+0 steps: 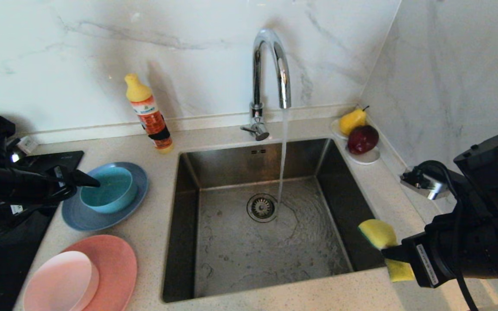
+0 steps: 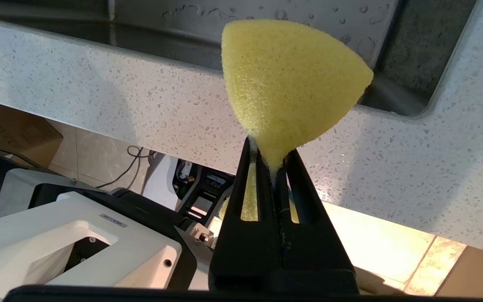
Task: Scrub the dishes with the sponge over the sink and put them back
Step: Pick up a bowl and the sponge
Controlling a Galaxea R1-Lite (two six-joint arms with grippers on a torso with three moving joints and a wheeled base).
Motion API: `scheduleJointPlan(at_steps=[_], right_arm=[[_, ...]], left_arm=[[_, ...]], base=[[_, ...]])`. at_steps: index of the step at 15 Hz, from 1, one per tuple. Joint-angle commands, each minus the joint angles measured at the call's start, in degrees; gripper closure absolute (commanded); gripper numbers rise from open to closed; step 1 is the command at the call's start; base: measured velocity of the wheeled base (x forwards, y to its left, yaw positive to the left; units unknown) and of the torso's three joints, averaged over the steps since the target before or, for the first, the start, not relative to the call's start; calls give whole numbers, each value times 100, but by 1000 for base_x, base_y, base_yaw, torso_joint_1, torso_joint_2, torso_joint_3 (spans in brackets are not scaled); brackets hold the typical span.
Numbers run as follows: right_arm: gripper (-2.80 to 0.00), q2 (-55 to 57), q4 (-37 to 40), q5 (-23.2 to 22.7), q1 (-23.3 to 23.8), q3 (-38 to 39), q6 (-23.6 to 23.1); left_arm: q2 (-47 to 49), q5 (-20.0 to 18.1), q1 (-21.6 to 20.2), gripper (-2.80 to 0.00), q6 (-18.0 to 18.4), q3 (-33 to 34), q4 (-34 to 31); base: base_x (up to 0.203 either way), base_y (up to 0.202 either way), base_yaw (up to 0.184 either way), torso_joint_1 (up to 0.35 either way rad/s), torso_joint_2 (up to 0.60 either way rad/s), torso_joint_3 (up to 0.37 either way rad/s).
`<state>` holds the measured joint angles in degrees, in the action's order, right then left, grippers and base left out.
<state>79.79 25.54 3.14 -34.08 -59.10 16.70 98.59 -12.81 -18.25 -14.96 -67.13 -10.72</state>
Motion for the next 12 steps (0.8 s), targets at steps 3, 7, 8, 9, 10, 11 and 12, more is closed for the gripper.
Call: scheduleJointPlan(at_steps=[3, 7, 8, 9, 10, 11, 12], right_arm=[[0, 63, -175, 12, -2, 1, 0], [0, 116, -348, 12, -2, 21, -9], [0, 113, -348, 12, 7, 30, 0], [0, 107, -348, 3, 25, 30, 3], [0, 100, -348, 3, 33, 37, 8], [0, 92, -348, 3, 33, 39, 9], [0, 90, -348, 3, 33, 30, 9]], left_arm=[[440, -10, 107, -280, 175, -248, 7], [791, -11, 119, -280, 162, -195, 573], [805, -11, 120, -280, 169, -186, 588], [814, -11, 120, -280, 170, -174, 588], [864, -11, 128, -280, 178, -152, 597], [881, -11, 137, -280, 178, -142, 597], [905, -11, 137, -280, 180, -107, 599]], base=[[0, 0, 0, 0, 0, 0], [0, 0, 0, 0, 0, 0], [0, 0, 0, 0, 0, 0], [0, 0, 0, 0, 0, 0], [0, 0, 0, 0, 0, 0], [0, 0, 0, 0, 0, 0], [0, 0, 0, 0, 0, 0]])
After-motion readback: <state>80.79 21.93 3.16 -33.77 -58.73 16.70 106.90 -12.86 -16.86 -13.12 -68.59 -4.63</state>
